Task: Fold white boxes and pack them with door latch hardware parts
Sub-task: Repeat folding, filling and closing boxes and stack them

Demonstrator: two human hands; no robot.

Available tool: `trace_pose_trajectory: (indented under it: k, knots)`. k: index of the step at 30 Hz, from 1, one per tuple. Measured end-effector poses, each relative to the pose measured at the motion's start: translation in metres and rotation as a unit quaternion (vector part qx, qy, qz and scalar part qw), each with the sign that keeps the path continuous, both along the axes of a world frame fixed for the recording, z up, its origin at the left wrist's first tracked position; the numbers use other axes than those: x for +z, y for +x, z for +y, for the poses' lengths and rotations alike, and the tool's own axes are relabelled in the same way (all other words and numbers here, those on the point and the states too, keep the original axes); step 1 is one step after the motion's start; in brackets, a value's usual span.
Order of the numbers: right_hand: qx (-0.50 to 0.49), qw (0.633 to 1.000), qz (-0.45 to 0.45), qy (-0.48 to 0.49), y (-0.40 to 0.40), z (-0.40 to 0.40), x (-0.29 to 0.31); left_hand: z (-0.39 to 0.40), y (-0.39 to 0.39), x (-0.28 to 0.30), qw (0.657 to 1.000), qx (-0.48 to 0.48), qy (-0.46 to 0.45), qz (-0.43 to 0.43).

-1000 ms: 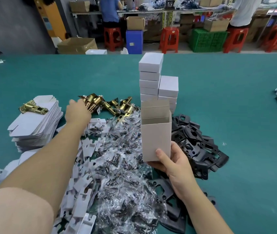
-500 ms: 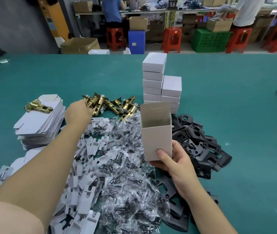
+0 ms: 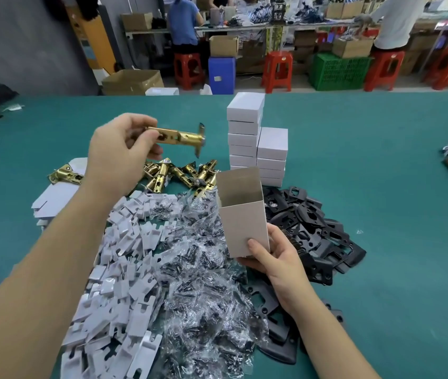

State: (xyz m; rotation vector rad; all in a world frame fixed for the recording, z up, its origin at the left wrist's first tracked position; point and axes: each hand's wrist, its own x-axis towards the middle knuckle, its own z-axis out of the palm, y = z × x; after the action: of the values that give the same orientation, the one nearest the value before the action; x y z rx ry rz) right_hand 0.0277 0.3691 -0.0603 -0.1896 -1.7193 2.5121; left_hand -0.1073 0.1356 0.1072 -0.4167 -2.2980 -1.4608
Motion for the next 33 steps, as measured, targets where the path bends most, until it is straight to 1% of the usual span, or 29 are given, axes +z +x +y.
trace_pose_trajectory:
  k: [2, 4, 9, 16, 20, 27, 30, 33]
  knots:
    - [0.003, 1.000, 0.003, 0.002, 0.001, 0.000, 0.000, 0.010, 0.026, 0.011, 0.998, -0.051, -0.010, 0.036]
    - [0.004, 1.000, 0.005, -0.002, 0.001, 0.000, 0.001, 0.017, 0.046, 0.018, 0.995, -0.085, -0.029, 0.052]
    - [0.006, 1.000, 0.008, -0.011, 0.002, 0.001, 0.003, 0.030, 0.069, 0.021, 0.990, -0.078, -0.083, 0.085]
    - [0.028, 0.999, 0.019, -0.032, 0.005, 0.001, 0.005, 0.051, 0.079, 0.009, 0.984, -0.072, -0.140, 0.079]
    - [0.036, 0.998, 0.031, -0.033, 0.007, 0.002, 0.006, 0.055, 0.079, 0.008, 0.983, -0.066, -0.146, 0.083]
    - [0.056, 0.998, 0.039, -0.001, 0.007, 0.000, 0.004, 0.058, 0.077, 0.008, 0.962, -0.086, -0.249, 0.073]
    - [0.060, 0.997, 0.032, -0.020, 0.007, -0.002, 0.003, 0.063, 0.078, 0.005, 0.949, -0.094, -0.296, 0.055]
    - [0.063, 0.995, 0.030, -0.065, 0.006, -0.002, 0.005, 0.069, 0.079, 0.000, 0.945, -0.102, -0.309, 0.040]
